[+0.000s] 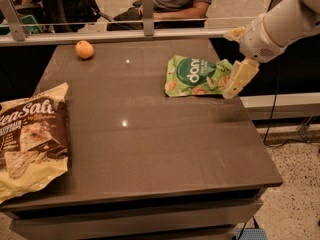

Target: Move green rice chip bag near brown chip bag

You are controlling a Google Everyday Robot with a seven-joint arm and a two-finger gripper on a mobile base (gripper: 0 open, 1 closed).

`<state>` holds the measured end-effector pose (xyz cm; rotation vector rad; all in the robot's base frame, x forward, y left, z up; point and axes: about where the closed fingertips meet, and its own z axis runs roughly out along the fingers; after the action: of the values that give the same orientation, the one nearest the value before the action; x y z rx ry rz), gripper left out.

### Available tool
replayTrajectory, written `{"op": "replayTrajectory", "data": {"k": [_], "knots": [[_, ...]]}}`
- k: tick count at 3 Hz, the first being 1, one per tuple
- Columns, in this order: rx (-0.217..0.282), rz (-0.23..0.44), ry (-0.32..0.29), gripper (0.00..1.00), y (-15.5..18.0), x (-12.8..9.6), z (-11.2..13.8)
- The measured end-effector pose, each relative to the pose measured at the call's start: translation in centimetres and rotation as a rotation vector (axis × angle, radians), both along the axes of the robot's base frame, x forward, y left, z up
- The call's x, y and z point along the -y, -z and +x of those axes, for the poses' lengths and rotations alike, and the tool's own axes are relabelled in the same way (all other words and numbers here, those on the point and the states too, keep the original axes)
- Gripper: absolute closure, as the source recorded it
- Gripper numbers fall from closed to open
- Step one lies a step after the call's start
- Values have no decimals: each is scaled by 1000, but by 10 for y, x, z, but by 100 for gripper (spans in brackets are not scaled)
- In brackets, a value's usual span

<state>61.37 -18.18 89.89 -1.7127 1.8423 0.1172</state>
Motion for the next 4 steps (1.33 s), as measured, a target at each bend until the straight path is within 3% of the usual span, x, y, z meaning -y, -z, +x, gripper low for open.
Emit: {"op": "replayTrajectory", "data": {"k": [1, 3, 4], "knots": [[-18, 30, -26, 0, 18, -15, 29], [-72, 41, -28, 42, 38, -28, 48], [-103, 53, -28, 65, 36, -29, 40]]}}
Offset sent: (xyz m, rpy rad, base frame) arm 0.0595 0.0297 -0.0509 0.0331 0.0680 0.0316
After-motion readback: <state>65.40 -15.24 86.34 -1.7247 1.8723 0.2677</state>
